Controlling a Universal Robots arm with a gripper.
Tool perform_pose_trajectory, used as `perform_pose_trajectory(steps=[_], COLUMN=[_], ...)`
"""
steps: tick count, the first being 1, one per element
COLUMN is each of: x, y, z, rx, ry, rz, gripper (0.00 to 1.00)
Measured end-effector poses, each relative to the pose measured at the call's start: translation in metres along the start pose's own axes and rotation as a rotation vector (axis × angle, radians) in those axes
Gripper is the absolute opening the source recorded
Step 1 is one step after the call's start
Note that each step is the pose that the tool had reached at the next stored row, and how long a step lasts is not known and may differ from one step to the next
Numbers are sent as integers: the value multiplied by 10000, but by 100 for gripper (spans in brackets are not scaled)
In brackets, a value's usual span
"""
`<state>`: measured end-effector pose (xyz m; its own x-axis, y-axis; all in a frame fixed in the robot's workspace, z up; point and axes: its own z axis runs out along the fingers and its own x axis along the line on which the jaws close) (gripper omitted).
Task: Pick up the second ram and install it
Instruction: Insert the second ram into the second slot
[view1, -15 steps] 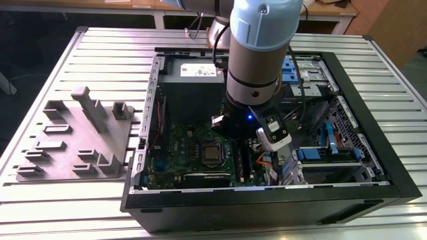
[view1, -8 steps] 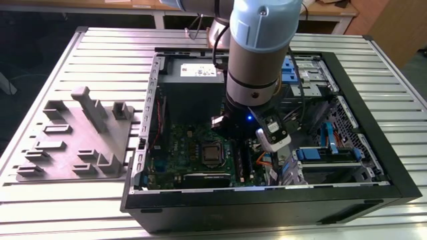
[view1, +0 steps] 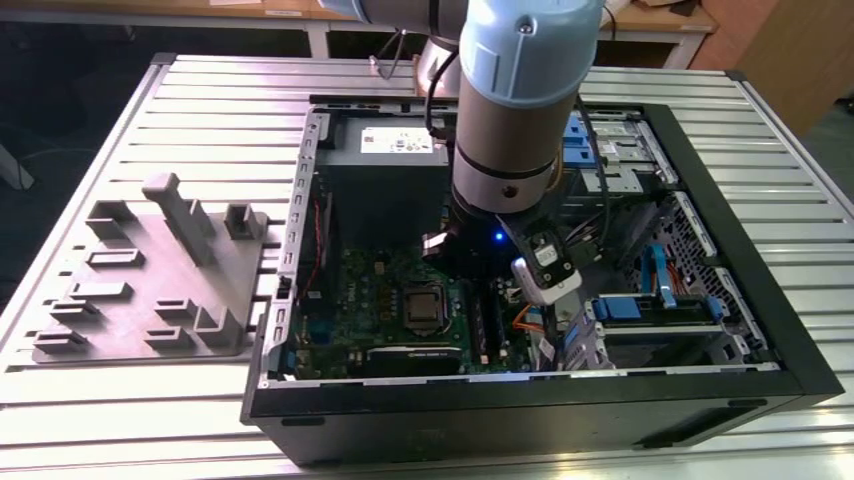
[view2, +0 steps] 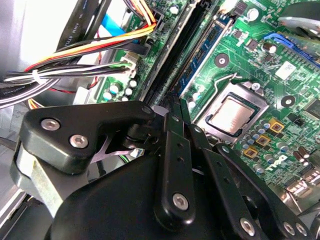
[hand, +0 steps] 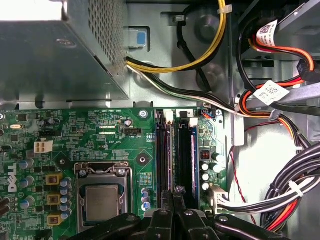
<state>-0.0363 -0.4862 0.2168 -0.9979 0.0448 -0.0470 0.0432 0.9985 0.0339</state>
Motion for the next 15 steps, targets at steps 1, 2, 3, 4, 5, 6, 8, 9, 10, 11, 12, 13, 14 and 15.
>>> perform_pose_trajectory(steps=[1,2,3,4,5,6,8,9,10,11,12,13,14,15], x=[0,0,0,0,0,0,0,0,0,0,0,0,0,1], y=[0,0,0,0,-1,-1,0,0,0,0,0,0,0,-1], z=[0,0,0,0,-1,-1,0,0,0,0,0,1,2,4], rx=[-2,-2,-2,-7,-35,-77,-122,-132,-134,-135,-138,-141,-144,-143], ry=[0,0,0,0,3,5,5,5,6,6,6,6,6,6], rz=[0,0,1,1,1,3,6,7,7,6,6,7,7,7], gripper=[8,8,8,8,8,8,8,8,8,8,8,8,8,8])
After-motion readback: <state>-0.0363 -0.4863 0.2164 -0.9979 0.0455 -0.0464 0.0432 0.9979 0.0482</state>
